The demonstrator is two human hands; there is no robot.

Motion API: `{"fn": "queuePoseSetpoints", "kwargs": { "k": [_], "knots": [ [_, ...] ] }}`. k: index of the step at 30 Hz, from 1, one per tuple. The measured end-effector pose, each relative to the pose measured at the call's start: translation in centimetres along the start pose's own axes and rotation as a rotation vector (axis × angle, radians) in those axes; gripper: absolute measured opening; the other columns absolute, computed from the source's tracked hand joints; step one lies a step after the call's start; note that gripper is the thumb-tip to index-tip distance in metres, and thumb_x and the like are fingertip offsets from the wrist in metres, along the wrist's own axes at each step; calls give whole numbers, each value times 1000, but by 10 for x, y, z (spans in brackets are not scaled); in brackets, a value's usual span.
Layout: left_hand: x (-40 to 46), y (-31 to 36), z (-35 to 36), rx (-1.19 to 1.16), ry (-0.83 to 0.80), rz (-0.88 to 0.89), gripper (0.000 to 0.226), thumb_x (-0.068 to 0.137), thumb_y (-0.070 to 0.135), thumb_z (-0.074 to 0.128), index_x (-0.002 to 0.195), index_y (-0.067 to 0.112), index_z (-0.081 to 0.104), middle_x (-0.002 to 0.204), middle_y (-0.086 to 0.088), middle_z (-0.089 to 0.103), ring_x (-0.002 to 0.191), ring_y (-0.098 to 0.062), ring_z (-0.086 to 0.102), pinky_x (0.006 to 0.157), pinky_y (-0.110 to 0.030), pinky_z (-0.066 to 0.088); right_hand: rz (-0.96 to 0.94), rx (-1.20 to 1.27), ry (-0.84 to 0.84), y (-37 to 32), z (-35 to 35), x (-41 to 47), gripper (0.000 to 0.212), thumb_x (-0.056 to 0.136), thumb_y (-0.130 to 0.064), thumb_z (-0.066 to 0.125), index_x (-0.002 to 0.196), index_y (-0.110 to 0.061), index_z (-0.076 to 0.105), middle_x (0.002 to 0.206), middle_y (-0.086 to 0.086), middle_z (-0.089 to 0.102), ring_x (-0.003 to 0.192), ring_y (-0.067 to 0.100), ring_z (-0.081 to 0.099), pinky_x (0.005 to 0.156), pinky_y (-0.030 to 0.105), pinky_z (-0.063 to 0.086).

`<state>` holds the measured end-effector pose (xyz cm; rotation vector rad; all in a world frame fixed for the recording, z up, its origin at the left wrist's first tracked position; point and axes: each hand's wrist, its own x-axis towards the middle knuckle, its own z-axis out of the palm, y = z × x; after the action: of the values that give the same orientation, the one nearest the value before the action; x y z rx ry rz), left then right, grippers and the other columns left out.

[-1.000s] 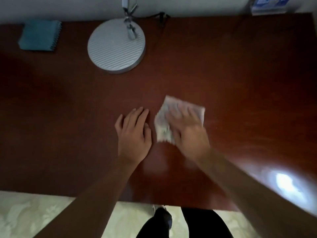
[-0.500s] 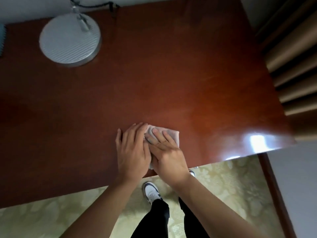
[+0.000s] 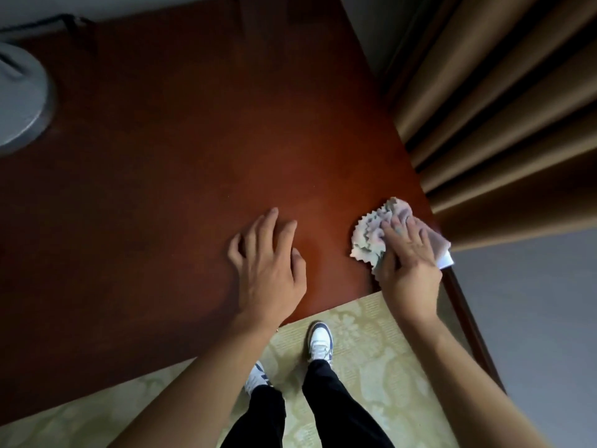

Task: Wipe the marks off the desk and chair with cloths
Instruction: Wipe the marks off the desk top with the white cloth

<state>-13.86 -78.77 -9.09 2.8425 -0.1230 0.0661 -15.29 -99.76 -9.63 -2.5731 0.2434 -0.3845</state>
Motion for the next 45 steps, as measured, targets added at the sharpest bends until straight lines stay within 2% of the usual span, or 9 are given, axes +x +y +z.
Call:
{"fn": "queuePoseSetpoints", "kwargs": {
  "k": [5,13,17,22,25,28,34,39,45],
  "knots": [
    [-1,-6,-4,9,48,-2,41,88,22,52,128,20,56,144,-9,48,130,-24,46,103,-51,30,110,-20,10,-22,19,10,35,89,4,51,117,-7,68,132,13,60,135,37,43,116,49,27],
    [-34,-79,-33,47,140,-284,43,86,25,54,127,15,60,142,-10,51,130,-26,48,106,-52,30,-224,1,-309,-132,88,86,37,90,-5,48,122,-11,66,139,13,55,140,31,37,118,41,17],
    [-56,-100,-34,-11,175,-284,47,84,20,49,128,9,60,140,-12,53,137,-27,44,113,-54,29,-499,97,-498,-176,94,23,43,78,-4,57,120,-6,66,135,21,57,132,40,46,114,50,32],
    [-59,-102,-31,-15,210,-271,48,76,14,53,122,5,63,135,-12,58,135,-29,49,114,-54,32,-741,143,-650,-143,66,-22,44,77,-7,66,120,-14,68,127,8,65,125,26,56,106,47,45],
    [-59,-98,-33,-10,252,-295,39,80,11,56,117,4,66,132,-11,62,131,-28,53,113,-53,36,-517,63,-551,-142,85,53,32,87,-14,63,117,-24,69,122,13,67,111,33,64,84,40,55],
    [-59,-97,-32,1,236,-294,37,81,11,59,116,5,66,131,-11,62,131,-28,53,112,-53,37,-384,44,-496,-152,114,124,35,98,-22,48,129,-31,61,133,10,59,127,28,50,98,35,42],
    [-59,-101,-33,-18,224,-301,38,85,19,52,118,5,65,132,-10,61,131,-29,52,111,-53,39,-605,156,-626,-147,87,28,39,88,-10,52,123,-20,66,139,9,56,138,25,40,118,41,27],
    [-60,-102,-34,-54,178,-324,39,88,22,49,121,8,62,136,-7,58,136,-25,47,116,-48,33,-760,231,-690,-110,40,-54,30,86,-17,61,113,-22,72,128,-6,64,133,13,46,110,41,41],
    [-57,-103,-32,-72,201,-321,37,86,20,53,121,10,61,135,-5,58,135,-22,46,116,-48,33,-571,182,-499,-130,70,18,33,84,-3,67,113,-19,72,131,9,62,129,28,51,109,46,37]
  ]
}}
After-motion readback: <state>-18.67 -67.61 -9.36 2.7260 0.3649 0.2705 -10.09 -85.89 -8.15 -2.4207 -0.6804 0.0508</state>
